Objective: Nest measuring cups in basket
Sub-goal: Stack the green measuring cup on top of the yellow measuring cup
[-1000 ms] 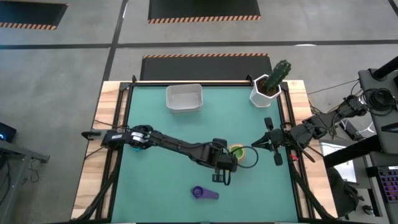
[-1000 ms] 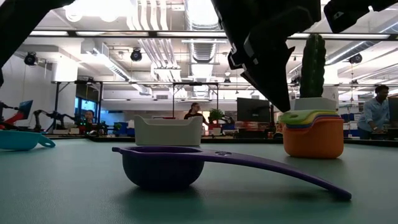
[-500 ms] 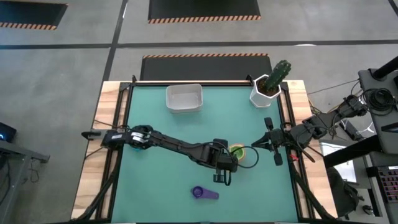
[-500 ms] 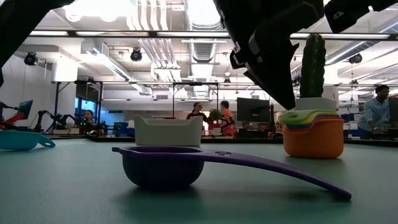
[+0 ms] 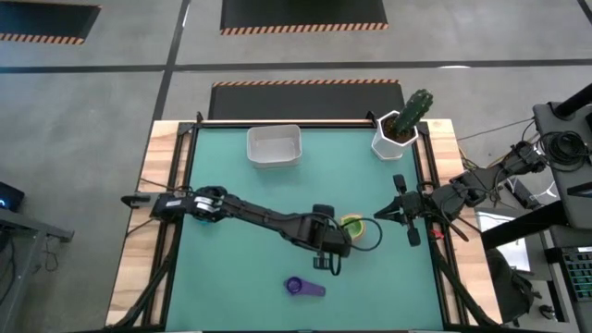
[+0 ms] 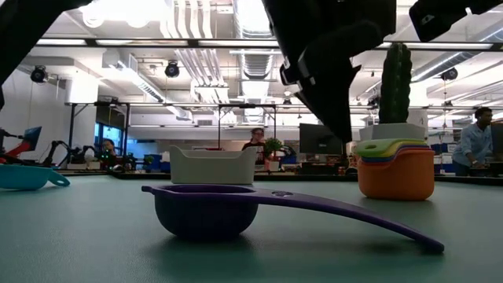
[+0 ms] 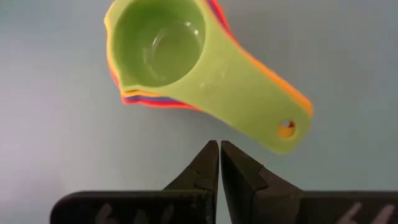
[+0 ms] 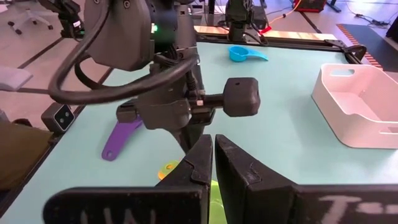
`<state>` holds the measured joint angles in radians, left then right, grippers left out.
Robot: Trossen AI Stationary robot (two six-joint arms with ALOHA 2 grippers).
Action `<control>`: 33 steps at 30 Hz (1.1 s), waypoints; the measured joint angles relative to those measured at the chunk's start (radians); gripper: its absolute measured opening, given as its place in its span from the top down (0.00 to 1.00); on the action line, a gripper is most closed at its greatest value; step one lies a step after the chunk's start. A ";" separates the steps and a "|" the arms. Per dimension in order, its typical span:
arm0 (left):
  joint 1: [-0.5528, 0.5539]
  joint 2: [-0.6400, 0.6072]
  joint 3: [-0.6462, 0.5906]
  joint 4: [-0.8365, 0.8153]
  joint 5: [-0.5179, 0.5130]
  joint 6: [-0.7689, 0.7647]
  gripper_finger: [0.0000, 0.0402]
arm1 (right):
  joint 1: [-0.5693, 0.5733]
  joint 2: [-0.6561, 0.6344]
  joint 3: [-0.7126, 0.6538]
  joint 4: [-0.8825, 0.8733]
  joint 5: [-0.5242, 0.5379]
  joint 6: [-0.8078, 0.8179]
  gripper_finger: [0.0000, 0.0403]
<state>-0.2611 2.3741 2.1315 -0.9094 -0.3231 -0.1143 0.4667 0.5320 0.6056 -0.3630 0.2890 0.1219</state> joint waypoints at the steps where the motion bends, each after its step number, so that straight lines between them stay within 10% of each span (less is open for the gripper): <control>1: -0.002 0.000 0.000 0.008 0.001 0.000 1.00 | 0.000 0.000 0.000 0.000 0.000 0.000 0.98; 33: -0.013 0.011 -0.008 0.035 0.036 -0.038 1.00 | 0.000 0.000 0.000 0.000 0.000 -0.002 0.98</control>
<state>-0.2745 2.3856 2.1235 -0.8742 -0.2871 -0.1518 0.4667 0.5320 0.6056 -0.3630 0.2890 0.1204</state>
